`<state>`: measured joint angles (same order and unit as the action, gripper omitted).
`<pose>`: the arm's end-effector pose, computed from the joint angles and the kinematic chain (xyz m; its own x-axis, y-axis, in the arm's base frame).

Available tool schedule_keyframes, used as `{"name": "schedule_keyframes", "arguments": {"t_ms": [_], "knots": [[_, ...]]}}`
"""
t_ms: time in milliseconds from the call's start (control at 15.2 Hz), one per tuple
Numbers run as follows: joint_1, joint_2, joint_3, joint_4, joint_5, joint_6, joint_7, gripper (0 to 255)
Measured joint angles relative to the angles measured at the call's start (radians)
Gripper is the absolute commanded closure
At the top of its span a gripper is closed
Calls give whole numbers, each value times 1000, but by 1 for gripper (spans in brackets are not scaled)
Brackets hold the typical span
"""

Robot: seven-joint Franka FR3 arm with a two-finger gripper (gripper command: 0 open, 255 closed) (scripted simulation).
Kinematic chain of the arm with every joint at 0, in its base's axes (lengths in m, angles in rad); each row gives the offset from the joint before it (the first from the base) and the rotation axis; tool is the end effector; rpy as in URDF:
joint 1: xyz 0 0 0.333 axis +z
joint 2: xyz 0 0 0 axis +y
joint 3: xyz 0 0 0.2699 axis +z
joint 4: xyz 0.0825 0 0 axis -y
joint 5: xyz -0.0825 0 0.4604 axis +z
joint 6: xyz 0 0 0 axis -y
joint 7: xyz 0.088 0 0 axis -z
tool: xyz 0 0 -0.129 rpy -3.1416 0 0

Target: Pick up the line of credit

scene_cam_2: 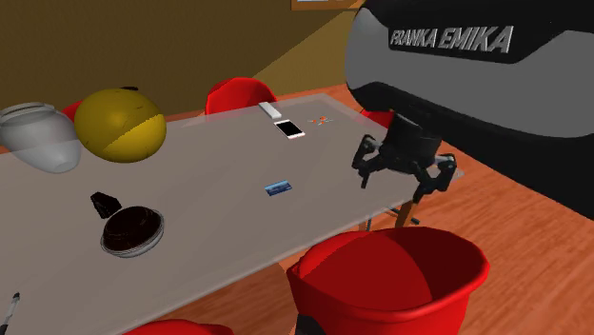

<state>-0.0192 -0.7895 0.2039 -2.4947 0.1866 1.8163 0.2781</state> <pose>0.4289 0.0946 0.4762 0.9793 -0.1828 0.0868 -0.1773 -0.9819 -0.0668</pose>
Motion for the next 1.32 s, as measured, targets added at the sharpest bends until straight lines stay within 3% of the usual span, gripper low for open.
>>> {"name": "schedule_keyframes", "arguments": {"t_ms": [330, 726, 924, 1056, 1188, 1320], "knots": [[-13, 66, 186, -10, 27, 150, 225, 0], [-98, 211, 433, 30, -18, 323, 518, 0], [-190, 319, 578, 83, -97, 396, 688, 0], [-278, 404, 688, 134, -182, 431, 814, 0], [-385, 503, 824, 201, -300, 439, 964, 0], [-520, 652, 1000, 277, -482, 406, 1158, 0]]}}
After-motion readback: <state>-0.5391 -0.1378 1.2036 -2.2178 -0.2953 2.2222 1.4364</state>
